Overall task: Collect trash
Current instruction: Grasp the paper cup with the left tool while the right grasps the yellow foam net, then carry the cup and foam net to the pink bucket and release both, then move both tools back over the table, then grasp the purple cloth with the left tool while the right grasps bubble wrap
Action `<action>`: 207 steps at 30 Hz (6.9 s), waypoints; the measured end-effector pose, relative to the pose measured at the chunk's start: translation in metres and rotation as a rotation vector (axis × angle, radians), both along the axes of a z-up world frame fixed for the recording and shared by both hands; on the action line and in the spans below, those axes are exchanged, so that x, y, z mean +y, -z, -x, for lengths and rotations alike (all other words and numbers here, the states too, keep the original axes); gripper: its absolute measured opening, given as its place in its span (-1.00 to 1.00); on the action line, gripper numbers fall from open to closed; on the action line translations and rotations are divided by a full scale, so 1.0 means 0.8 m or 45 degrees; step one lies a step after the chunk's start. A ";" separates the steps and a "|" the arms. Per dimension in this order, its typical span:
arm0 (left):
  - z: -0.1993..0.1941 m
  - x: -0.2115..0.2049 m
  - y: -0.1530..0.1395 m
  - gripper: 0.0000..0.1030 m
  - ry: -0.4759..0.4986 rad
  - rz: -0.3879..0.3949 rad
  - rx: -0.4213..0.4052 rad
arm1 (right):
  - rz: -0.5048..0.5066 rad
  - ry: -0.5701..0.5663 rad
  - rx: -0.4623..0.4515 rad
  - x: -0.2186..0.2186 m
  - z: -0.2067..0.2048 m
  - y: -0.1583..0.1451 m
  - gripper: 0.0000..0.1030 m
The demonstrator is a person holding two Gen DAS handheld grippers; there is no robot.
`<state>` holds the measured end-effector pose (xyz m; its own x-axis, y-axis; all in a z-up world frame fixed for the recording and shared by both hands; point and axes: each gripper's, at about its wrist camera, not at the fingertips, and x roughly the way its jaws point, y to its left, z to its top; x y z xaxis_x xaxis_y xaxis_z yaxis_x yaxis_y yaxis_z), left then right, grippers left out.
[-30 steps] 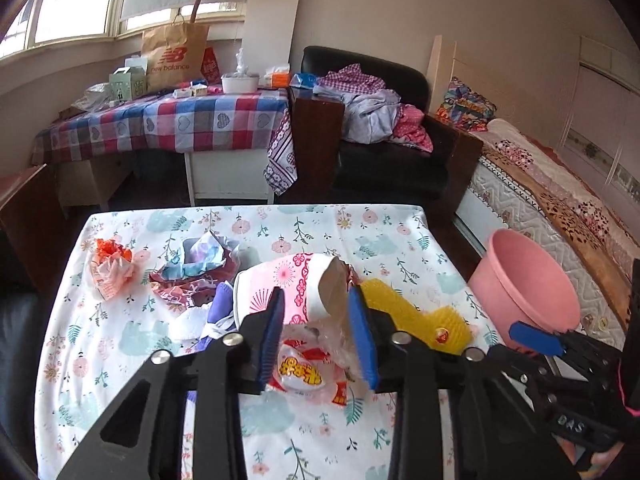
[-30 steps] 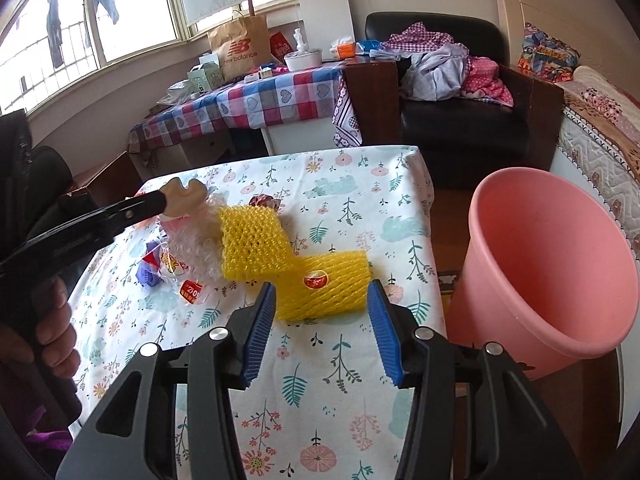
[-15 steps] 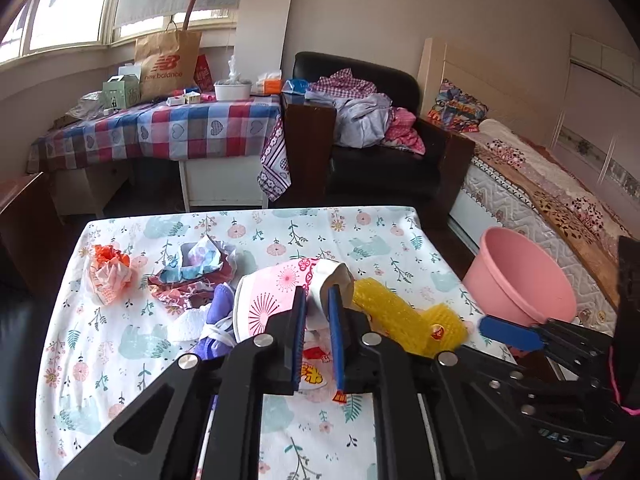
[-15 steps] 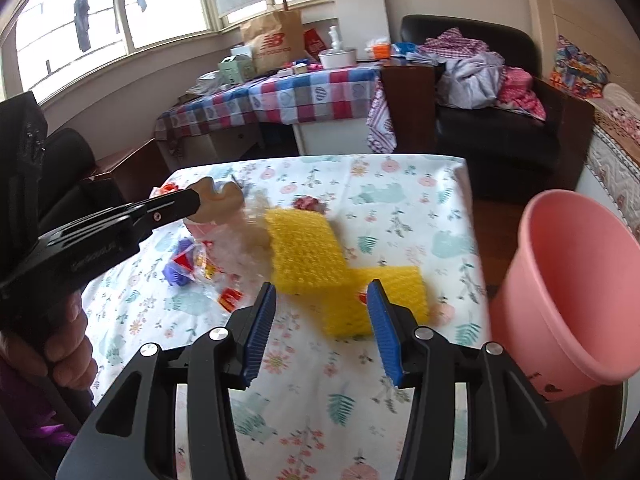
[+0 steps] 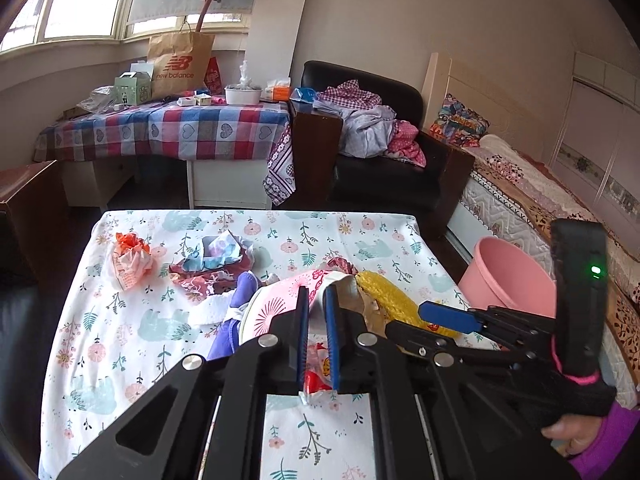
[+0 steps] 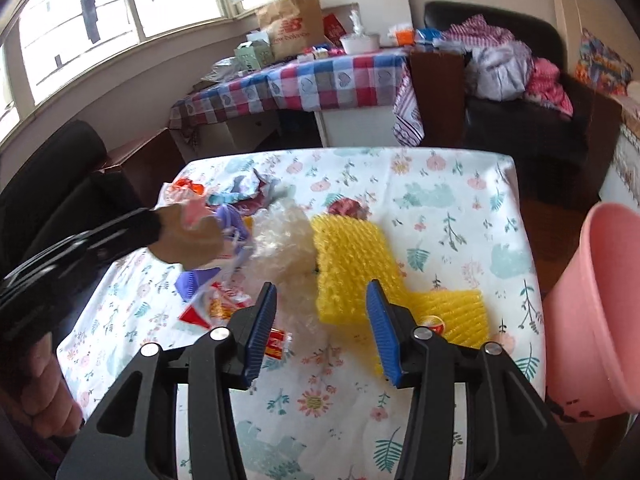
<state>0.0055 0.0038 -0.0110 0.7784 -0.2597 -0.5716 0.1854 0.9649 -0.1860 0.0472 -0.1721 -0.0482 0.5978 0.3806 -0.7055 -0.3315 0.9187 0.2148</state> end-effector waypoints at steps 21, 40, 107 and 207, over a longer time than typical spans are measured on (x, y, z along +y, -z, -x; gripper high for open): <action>0.023 -0.019 -0.059 -0.94 0.061 0.052 -0.146 | -0.179 0.095 -0.163 -0.074 0.062 -0.065 -0.82; 0.011 -0.156 -0.112 -0.96 0.359 0.077 -0.249 | -0.179 0.396 -0.270 -0.192 0.102 -0.079 -0.82; -0.063 -0.334 -0.004 -0.31 0.588 0.009 0.058 | 0.054 0.822 -0.131 -0.308 0.088 -0.018 -0.30; -0.023 0.076 0.088 -0.88 -0.174 0.072 0.355 | 0.321 0.042 -0.022 0.035 0.015 -0.016 -0.20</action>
<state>0.0239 0.0644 -0.0816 0.6233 -0.2013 -0.7556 -0.0108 0.9640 -0.2657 0.0353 -0.1439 -0.0356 0.6200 0.1737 -0.7652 -0.3019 0.9529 -0.0283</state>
